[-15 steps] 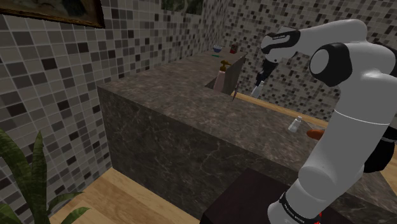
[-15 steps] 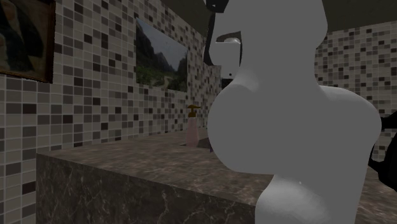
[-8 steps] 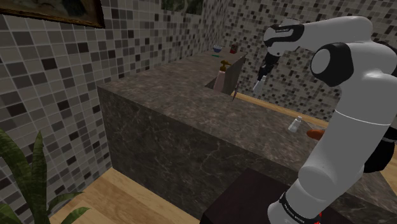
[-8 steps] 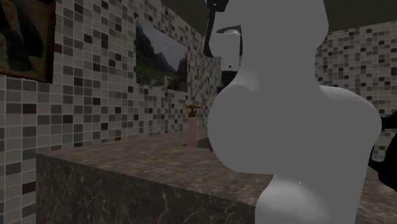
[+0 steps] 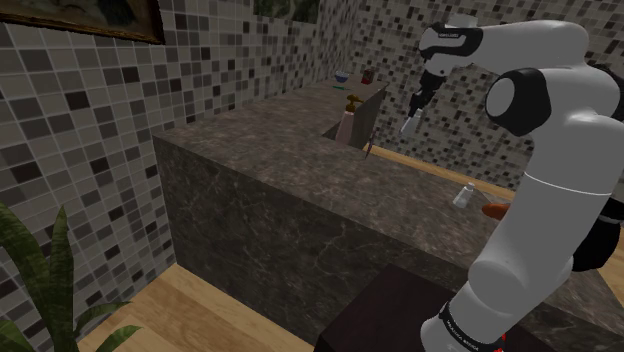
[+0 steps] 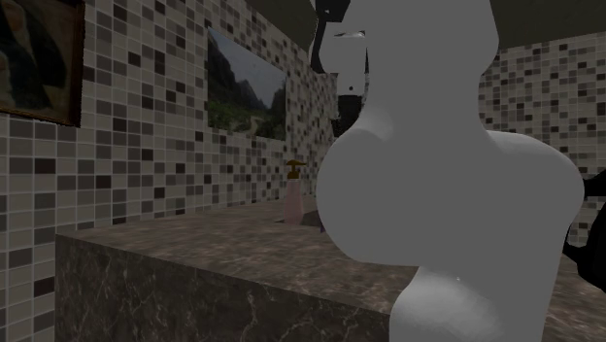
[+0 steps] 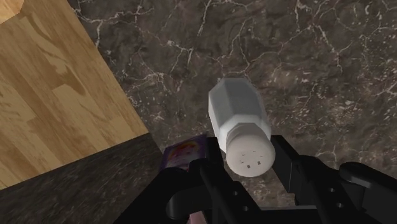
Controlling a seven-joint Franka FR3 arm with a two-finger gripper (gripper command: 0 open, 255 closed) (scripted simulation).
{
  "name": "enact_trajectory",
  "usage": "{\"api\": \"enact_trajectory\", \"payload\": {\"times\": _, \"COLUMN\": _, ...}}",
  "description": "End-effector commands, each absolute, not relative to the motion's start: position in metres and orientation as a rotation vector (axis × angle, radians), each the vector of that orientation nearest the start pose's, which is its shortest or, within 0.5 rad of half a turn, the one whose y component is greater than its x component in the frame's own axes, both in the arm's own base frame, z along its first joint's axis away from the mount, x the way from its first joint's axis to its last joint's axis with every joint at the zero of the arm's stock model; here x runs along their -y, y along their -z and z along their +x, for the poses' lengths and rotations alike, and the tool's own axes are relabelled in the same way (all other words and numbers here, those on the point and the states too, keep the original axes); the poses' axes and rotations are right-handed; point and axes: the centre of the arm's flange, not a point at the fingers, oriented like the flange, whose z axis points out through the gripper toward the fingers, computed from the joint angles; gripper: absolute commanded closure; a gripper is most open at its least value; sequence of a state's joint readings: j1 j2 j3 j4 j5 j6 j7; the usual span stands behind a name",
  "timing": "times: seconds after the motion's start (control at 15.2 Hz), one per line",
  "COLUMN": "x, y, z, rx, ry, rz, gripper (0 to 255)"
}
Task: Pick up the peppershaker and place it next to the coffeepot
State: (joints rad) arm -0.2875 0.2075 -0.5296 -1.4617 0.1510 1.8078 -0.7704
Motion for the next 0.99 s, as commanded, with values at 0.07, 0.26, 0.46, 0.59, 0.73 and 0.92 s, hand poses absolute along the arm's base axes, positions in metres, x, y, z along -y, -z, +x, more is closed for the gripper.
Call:
{"api": "enact_trajectory", "payload": {"times": 0.07, "x": 0.429, "y": -0.609, "z": 0.463, "rx": -0.083, "ry": 0.241, "rz": -3.218, "gripper": 255}}
{"api": "enact_trajectory", "payload": {"times": 0.26, "x": 0.429, "y": -0.625, "z": 0.463, "rx": -0.083, "ry": 0.241, "rz": -3.218, "gripper": 255}}
{"api": "enact_trajectory", "payload": {"times": 0.46, "x": 0.429, "y": -0.64, "z": 0.463, "rx": -0.083, "ry": 0.241, "rz": -3.218, "gripper": 255}}
{"api": "enact_trajectory", "payload": {"times": 0.59, "x": 0.429, "y": -0.651, "z": 0.463, "rx": -0.083, "ry": 0.241, "rz": -3.218, "gripper": 255}}
{"api": "enact_trajectory", "payload": {"times": 0.73, "x": 0.429, "y": -0.661, "z": 0.463, "rx": -0.083, "ry": 0.241, "rz": -3.218, "gripper": 255}}
{"api": "enact_trajectory", "payload": {"times": 0.92, "x": 0.429, "y": -0.677, "z": 0.463, "rx": -0.083, "ry": 0.241, "rz": -3.218, "gripper": 255}}
